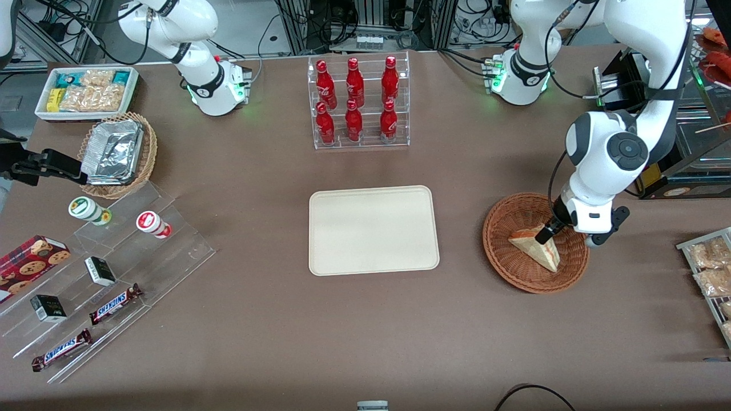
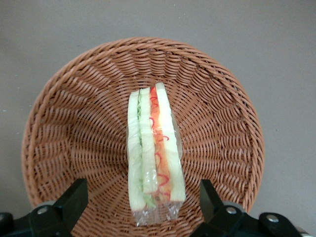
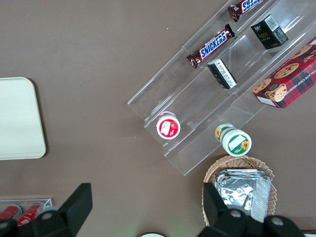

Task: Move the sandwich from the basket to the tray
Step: 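Lower the left gripper and close it on the wrapped sandwich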

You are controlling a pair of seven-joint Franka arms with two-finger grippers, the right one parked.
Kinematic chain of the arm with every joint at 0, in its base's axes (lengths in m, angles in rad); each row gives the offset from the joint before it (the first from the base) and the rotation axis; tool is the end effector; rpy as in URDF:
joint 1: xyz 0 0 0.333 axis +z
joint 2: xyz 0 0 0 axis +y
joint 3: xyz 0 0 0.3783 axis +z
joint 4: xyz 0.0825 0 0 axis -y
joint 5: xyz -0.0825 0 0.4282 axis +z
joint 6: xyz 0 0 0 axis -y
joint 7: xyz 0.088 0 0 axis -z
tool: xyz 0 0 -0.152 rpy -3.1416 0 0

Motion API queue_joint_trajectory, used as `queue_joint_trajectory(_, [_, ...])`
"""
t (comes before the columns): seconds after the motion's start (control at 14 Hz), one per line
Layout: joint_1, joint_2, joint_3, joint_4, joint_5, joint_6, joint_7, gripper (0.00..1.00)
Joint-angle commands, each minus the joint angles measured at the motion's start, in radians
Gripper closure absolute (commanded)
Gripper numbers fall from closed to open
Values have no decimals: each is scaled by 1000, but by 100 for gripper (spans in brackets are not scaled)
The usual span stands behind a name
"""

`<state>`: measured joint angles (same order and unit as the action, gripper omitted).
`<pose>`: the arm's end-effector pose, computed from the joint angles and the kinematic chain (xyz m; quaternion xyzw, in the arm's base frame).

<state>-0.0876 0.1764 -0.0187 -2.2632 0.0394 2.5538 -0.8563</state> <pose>0.5886 -0.0624 0.2763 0.9345 0.3512 0.0553 0.0174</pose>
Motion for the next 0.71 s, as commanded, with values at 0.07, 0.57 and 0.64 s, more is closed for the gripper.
queue_joint_trajectory(0.07, [-6, 54, 3, -19, 13, 104, -46, 0])
queue_joint_trajectory(0.57, [-12, 103, 3, -18, 13, 148, -47, 97])
queue_joint_trajectory(0.64, [-15, 103, 3, -15, 13, 144, -47, 100])
